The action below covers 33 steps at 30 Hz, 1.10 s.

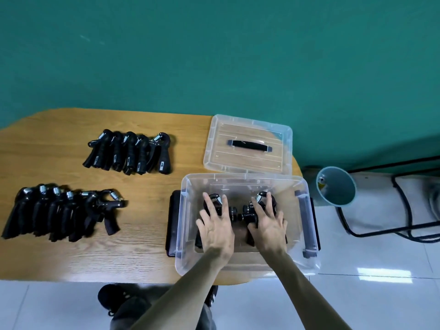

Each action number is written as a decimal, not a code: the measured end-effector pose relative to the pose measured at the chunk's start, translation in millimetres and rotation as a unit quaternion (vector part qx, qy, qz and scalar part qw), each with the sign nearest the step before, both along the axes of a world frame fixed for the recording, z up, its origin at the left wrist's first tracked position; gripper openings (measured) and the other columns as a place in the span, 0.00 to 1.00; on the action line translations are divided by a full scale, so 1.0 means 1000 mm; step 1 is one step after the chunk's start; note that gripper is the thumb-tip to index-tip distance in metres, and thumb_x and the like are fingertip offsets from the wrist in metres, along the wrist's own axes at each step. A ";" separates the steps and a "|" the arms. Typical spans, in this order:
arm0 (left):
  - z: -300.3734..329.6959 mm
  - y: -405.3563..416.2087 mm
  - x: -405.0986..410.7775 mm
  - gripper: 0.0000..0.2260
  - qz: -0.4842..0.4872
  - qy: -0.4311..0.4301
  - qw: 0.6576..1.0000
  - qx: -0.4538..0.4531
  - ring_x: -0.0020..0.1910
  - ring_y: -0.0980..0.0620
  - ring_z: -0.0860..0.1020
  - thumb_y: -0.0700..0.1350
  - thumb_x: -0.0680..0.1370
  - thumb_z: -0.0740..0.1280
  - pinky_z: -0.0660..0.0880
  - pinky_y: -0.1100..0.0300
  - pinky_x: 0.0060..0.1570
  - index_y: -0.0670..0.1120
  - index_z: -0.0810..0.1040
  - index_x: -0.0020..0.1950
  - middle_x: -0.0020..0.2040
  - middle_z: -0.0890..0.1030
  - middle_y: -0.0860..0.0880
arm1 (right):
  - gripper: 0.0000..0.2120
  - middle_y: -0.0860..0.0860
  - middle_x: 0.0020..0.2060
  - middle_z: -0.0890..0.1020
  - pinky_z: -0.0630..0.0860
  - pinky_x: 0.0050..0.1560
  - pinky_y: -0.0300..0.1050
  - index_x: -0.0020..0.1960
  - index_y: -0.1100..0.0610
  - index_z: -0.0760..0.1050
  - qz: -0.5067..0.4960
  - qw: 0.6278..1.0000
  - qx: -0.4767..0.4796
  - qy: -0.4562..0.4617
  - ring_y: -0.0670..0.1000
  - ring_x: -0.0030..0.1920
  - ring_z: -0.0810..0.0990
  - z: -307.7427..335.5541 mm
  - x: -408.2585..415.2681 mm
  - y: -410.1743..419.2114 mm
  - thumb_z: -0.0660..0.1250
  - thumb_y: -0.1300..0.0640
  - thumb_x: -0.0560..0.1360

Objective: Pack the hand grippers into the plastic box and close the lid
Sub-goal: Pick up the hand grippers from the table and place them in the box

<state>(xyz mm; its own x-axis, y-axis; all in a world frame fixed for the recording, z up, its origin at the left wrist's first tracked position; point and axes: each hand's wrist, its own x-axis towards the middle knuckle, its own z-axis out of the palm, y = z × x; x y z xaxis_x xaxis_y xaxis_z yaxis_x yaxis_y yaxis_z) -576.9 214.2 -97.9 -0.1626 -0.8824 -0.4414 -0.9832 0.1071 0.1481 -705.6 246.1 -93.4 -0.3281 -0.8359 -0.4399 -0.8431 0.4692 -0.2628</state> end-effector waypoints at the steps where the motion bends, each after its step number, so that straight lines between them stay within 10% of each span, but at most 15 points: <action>1: -0.007 0.000 -0.002 0.42 0.003 -0.004 1.000 0.009 0.59 0.42 0.65 0.30 0.77 0.57 0.65 0.49 0.59 0.52 0.40 0.83 0.78 0.32 0.32 | 0.34 0.49 0.80 0.39 0.61 0.67 0.61 0.79 0.44 0.54 0.009 1.000 0.011 -0.011 0.64 0.73 0.57 -0.007 -0.003 -0.001 0.62 0.57 0.77; 17: -0.052 -0.004 -0.009 0.52 -0.025 -0.064 0.996 0.056 0.61 0.42 0.66 0.31 0.74 0.65 0.70 0.50 0.55 0.52 0.28 0.79 0.75 0.26 0.30 | 0.44 0.52 0.76 0.27 0.67 0.64 0.67 0.80 0.43 0.41 0.094 0.993 0.065 -0.030 0.68 0.69 0.58 -0.064 -0.014 0.002 0.58 0.69 0.73; 23: -0.052 -0.003 -0.007 0.50 -0.026 -0.038 0.998 0.053 0.62 0.41 0.66 0.28 0.73 0.62 0.70 0.50 0.55 0.52 0.30 0.80 0.75 0.25 0.32 | 0.45 0.50 0.75 0.24 0.56 0.72 0.70 0.81 0.45 0.41 0.097 0.994 0.025 -0.042 0.68 0.77 0.40 -0.071 -0.013 0.001 0.56 0.72 0.74; 29: -0.034 -0.004 -0.001 0.41 -0.033 -0.011 0.998 0.047 0.75 0.35 0.57 0.34 0.79 0.59 0.64 0.42 0.68 0.51 0.35 0.82 0.79 0.29 0.37 | 0.41 0.56 0.79 0.35 0.55 0.75 0.64 0.79 0.41 0.33 0.038 0.999 0.013 0.011 0.62 0.79 0.41 -0.058 -0.007 -0.008 0.57 0.62 0.80; 33: 0.004 -0.013 0.007 0.31 -0.066 0.038 0.997 0.007 0.80 0.38 0.50 0.48 0.86 0.52 0.58 0.43 0.73 0.49 0.38 0.83 0.82 0.41 0.39 | 0.31 0.63 0.78 0.56 0.62 0.70 0.63 0.81 0.49 0.51 0.032 0.994 -0.026 0.100 0.64 0.77 0.55 -0.027 0.007 -0.012 0.59 0.54 0.81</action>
